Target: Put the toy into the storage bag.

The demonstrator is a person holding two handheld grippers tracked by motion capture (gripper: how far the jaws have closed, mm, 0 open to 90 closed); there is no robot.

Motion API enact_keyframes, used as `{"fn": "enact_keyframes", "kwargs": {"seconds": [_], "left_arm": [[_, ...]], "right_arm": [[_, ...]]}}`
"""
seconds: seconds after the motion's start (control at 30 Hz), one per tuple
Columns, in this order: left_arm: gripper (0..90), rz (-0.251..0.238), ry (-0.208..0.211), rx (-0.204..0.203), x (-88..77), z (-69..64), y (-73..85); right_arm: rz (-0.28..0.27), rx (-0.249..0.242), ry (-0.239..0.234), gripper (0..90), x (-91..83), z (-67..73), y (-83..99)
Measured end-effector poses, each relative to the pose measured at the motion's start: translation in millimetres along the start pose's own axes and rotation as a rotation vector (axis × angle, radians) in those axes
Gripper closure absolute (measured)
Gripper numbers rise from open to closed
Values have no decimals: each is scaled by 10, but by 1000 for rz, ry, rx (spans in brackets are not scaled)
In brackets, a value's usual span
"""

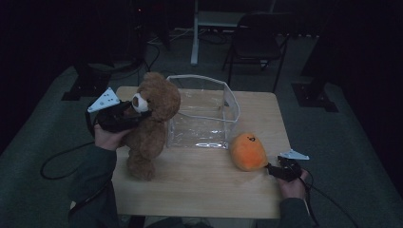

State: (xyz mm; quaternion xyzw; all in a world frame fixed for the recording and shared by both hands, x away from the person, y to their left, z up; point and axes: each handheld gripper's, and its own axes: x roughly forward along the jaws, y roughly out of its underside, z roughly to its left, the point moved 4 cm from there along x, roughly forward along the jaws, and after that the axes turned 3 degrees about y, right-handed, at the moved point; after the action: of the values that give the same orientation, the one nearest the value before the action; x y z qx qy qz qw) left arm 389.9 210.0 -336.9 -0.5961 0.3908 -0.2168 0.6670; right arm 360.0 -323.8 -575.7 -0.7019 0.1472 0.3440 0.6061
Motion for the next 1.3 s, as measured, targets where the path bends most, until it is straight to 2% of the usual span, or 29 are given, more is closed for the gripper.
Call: {"fn": "enact_keyframes", "kwargs": {"seconds": [0.77, 1.3], "left_arm": [[462, -37, 7, 16, 53, 36, -289], [462, -35, 12, 31, 153, 67, -437]], "right_arm": [[1, 1, 0, 329, -1, 0, 0], [1, 2, -1, 329, 0, 0, 0]]}}
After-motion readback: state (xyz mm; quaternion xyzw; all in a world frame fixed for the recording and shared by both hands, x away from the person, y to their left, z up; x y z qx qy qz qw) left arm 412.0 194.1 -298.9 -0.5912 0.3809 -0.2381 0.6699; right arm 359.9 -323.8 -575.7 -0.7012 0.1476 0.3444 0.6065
